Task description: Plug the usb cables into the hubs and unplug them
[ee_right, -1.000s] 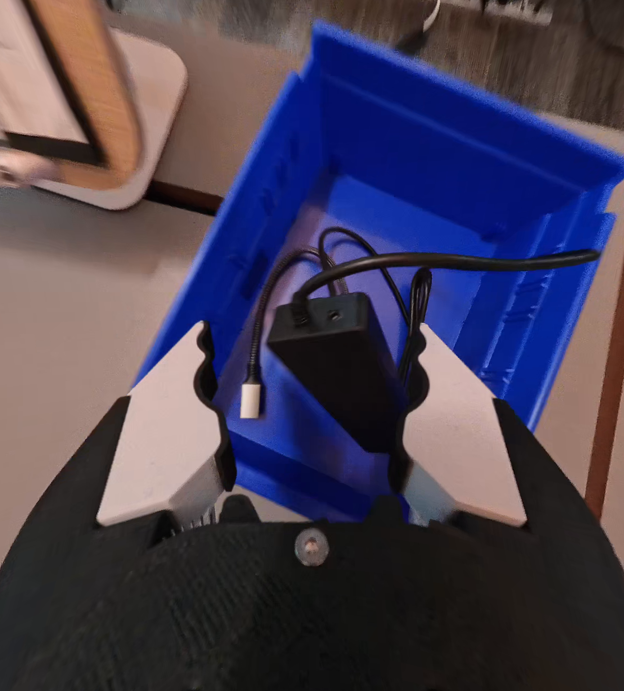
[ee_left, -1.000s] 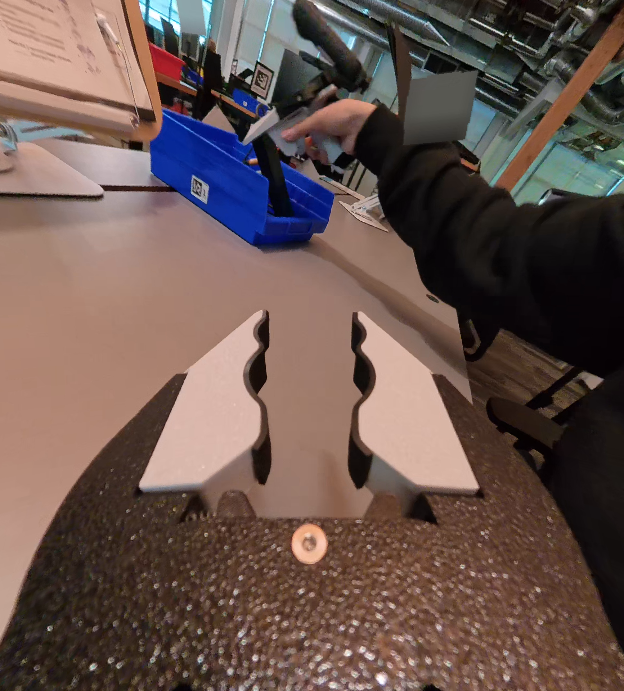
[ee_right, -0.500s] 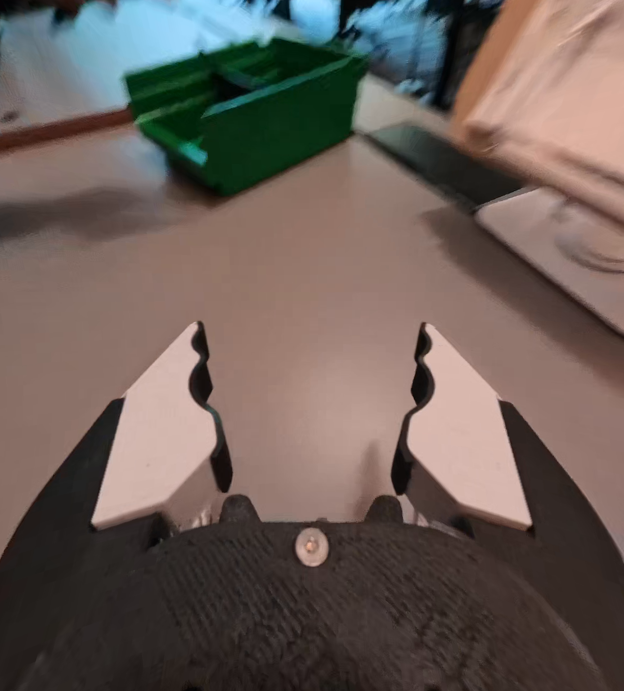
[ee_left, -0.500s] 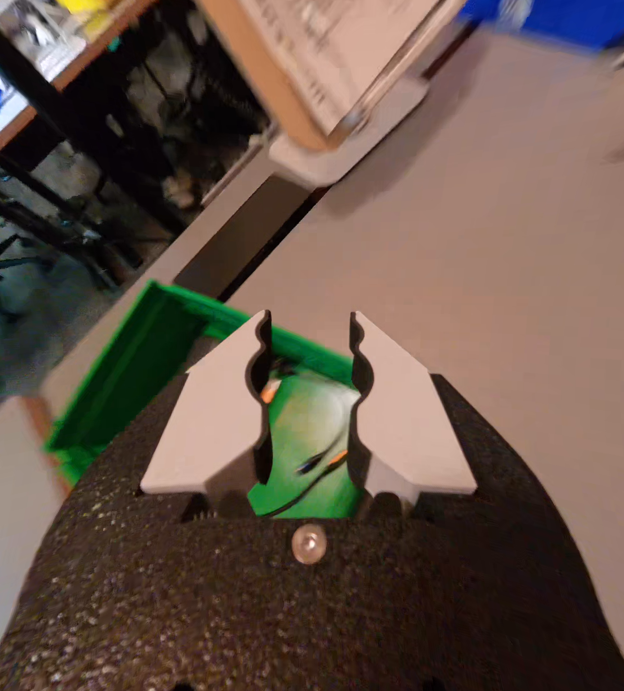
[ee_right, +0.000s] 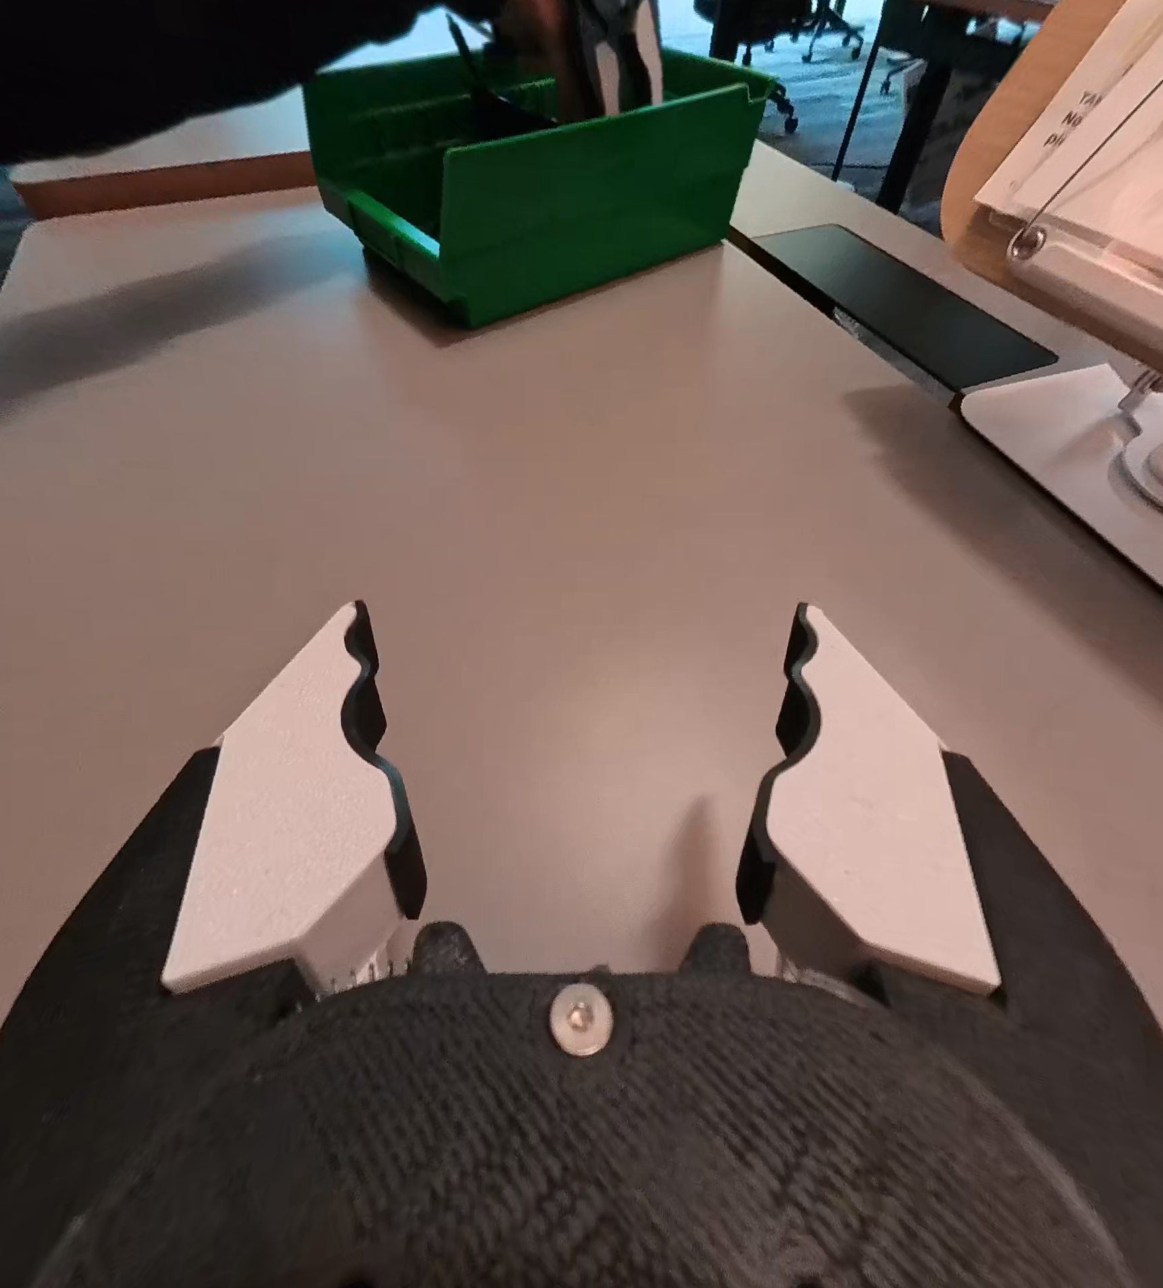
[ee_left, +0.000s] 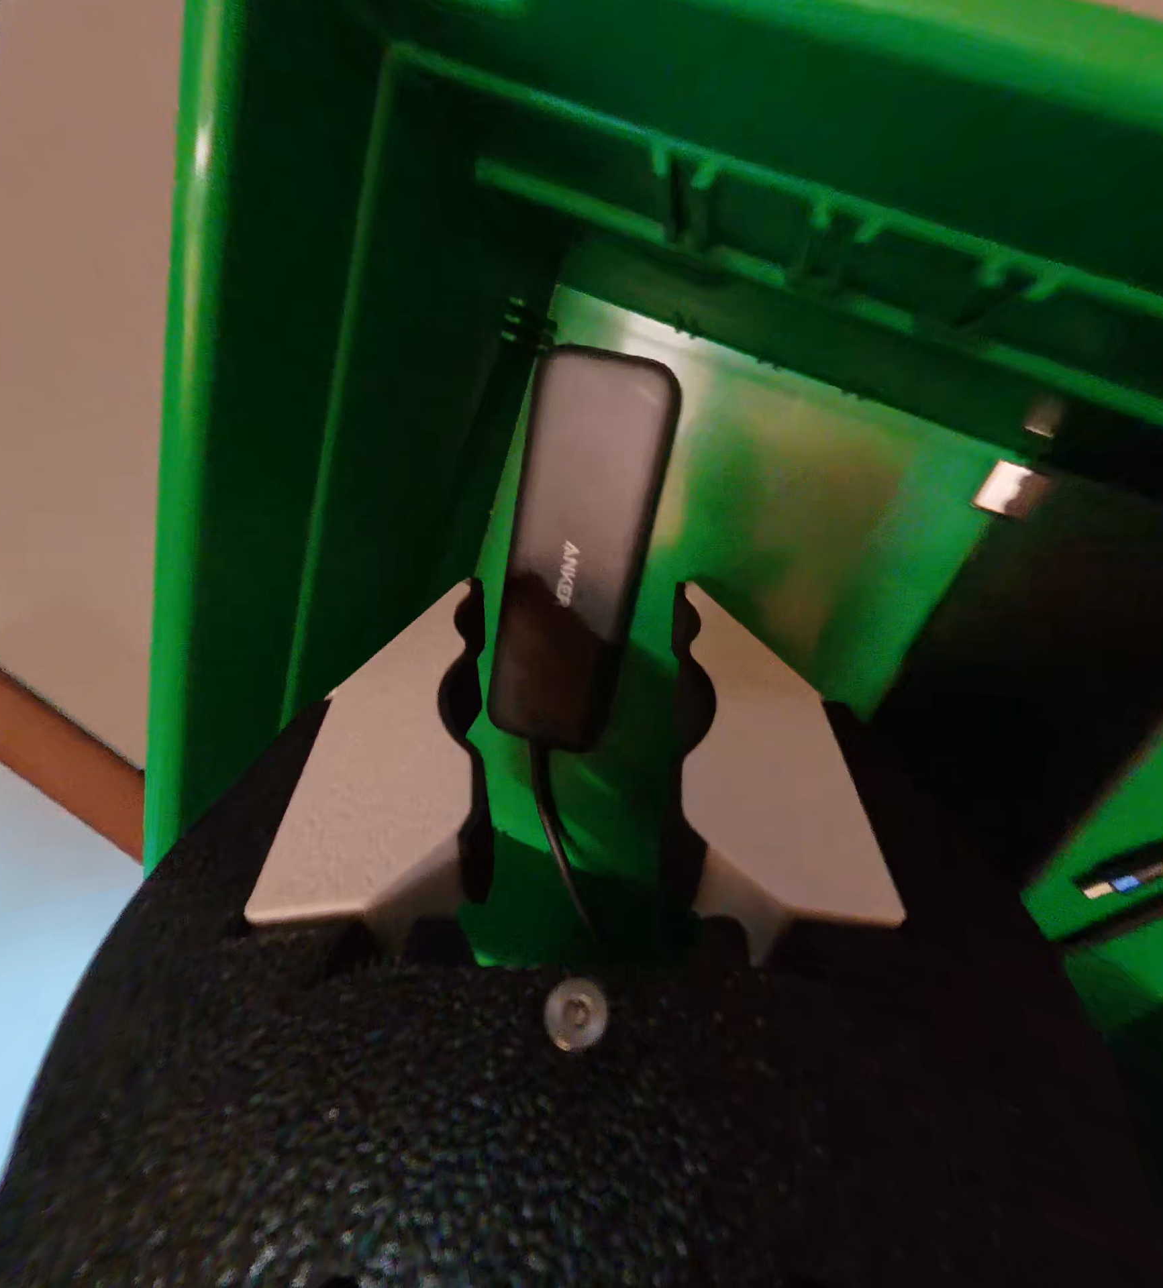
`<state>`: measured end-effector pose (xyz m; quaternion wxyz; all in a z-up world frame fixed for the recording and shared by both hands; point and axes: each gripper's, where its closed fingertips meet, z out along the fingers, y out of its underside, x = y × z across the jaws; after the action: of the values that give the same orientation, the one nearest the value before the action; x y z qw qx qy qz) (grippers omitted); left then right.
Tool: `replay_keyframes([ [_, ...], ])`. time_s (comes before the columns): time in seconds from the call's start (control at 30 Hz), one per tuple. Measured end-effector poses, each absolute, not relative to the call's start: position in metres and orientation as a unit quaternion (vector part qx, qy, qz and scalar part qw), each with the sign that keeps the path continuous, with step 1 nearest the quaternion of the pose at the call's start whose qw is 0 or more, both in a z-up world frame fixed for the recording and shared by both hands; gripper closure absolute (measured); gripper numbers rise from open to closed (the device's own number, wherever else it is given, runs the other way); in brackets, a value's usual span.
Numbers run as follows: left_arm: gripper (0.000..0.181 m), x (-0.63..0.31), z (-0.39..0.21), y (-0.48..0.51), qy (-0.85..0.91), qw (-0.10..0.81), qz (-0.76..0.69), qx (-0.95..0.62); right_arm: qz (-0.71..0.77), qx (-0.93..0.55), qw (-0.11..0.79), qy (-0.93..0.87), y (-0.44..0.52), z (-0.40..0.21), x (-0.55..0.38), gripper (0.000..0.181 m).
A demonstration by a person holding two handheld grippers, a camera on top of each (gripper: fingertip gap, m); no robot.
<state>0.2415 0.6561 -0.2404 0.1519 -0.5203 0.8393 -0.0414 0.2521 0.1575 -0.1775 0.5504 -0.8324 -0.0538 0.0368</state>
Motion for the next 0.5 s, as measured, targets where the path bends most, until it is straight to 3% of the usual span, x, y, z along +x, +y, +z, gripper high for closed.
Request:
replay_keyframes([
  [0.23, 0.136, 0.25, -0.258, 0.654, 0.806, 0.098, -0.099, -0.575, 0.048, -0.833, 0.547, -0.069, 0.159, -0.183, 0.247, 0.067],
  [0.5, 0.138, 0.249, -0.246, 0.649, 0.794, 0.152, -0.089, -0.582, 0.039, -0.81, 0.584, -0.043, 0.159, -0.17, 0.258, 0.077],
])
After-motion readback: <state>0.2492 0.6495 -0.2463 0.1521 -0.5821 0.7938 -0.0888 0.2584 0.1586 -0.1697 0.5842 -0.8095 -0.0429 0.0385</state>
